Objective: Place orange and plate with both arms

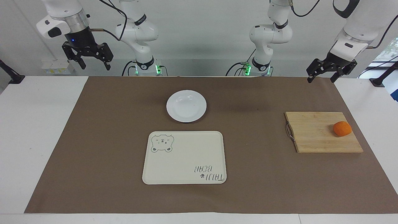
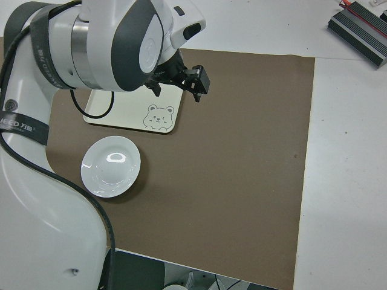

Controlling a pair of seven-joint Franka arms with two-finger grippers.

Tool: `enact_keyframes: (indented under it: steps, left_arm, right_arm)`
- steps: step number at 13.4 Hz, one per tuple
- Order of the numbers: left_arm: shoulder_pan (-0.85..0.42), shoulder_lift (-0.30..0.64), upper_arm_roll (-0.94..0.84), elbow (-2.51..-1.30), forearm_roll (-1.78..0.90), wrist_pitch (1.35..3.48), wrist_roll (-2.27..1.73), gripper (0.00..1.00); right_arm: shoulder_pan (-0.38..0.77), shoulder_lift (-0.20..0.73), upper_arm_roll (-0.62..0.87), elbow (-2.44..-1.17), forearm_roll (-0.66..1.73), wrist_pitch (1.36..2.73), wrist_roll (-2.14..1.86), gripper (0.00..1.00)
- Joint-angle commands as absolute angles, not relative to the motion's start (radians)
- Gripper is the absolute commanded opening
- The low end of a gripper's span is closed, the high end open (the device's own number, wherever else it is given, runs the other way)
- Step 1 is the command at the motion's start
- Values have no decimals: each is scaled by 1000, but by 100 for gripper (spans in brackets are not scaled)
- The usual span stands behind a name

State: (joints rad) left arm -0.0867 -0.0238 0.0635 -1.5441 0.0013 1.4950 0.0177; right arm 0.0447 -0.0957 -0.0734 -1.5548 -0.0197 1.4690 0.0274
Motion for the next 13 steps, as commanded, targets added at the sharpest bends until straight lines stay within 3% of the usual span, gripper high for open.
enact_keyframes:
  steps: [1,13]
  left_arm:
    - [-92,-34,69,-1536,0,1474,15,100]
    - [-91,-32,69,-1534,0,1480,8,100]
  right_arm:
    - [32,-110,-67,-1572,-21,1463,12,100]
    - [31,-114,-69,-1575,-21,1463,-2,100]
